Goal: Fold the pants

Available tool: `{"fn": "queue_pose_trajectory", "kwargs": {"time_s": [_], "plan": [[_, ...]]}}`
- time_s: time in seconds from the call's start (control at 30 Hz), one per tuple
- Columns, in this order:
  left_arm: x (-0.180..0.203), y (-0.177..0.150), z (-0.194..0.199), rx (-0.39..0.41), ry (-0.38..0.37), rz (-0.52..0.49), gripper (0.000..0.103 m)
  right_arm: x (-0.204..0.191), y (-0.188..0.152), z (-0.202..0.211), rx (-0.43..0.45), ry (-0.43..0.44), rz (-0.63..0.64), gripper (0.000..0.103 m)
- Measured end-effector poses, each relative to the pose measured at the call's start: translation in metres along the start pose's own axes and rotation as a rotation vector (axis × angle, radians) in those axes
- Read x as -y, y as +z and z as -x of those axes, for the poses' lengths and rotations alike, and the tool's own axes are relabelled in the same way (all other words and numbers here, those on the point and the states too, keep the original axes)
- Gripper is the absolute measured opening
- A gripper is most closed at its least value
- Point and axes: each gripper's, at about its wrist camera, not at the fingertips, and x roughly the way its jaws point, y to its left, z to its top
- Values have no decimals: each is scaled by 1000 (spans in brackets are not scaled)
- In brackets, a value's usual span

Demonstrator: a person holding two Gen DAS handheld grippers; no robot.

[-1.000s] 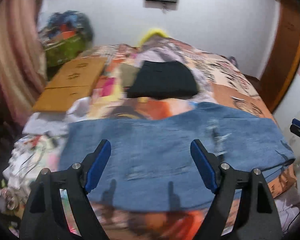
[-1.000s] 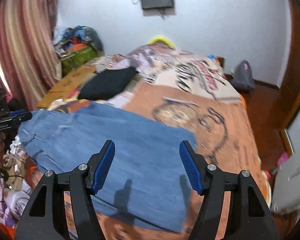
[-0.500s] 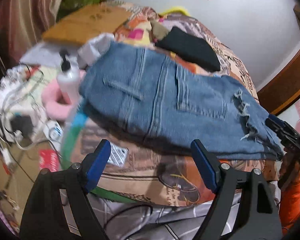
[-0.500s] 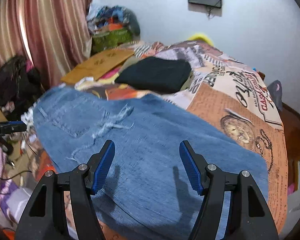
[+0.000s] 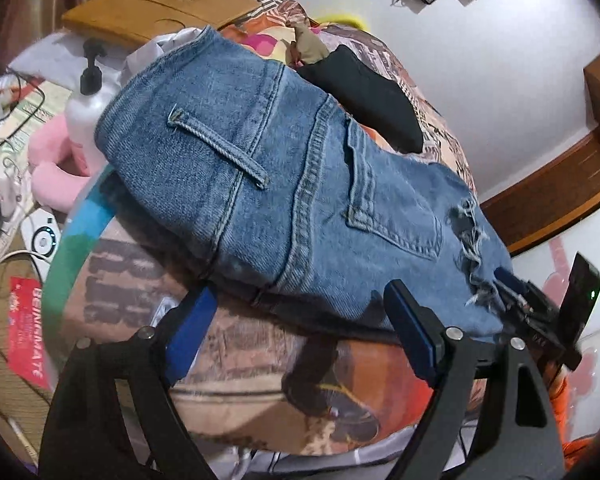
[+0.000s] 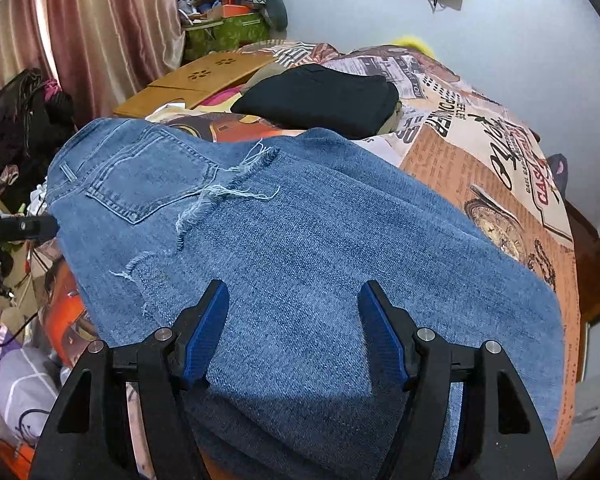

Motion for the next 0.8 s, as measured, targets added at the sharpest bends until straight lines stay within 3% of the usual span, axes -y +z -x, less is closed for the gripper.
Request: {"fn": "queue_pose_trajectory", "kwargs": {"time_s": [0.13, 0.4, 0.57, 0.67, 0.8], "plan": [[-1, 8, -9, -1, 3, 12, 86, 1, 0, -1, -1, 10, -5, 66], [21, 25, -35, 43, 150, -47, 85, 2, 0, -2, 1, 17, -6, 67], [27, 43, -46, 78, 176, -82, 70, 2, 0, -3, 1, 17, -6, 67], [34, 48, -45, 107, 171, -124, 55, 1, 0, -3, 2, 21, -8, 67], [67, 44, -39, 170, 288, -272, 42, 1, 0, -3, 6, 24, -24, 67]]}}
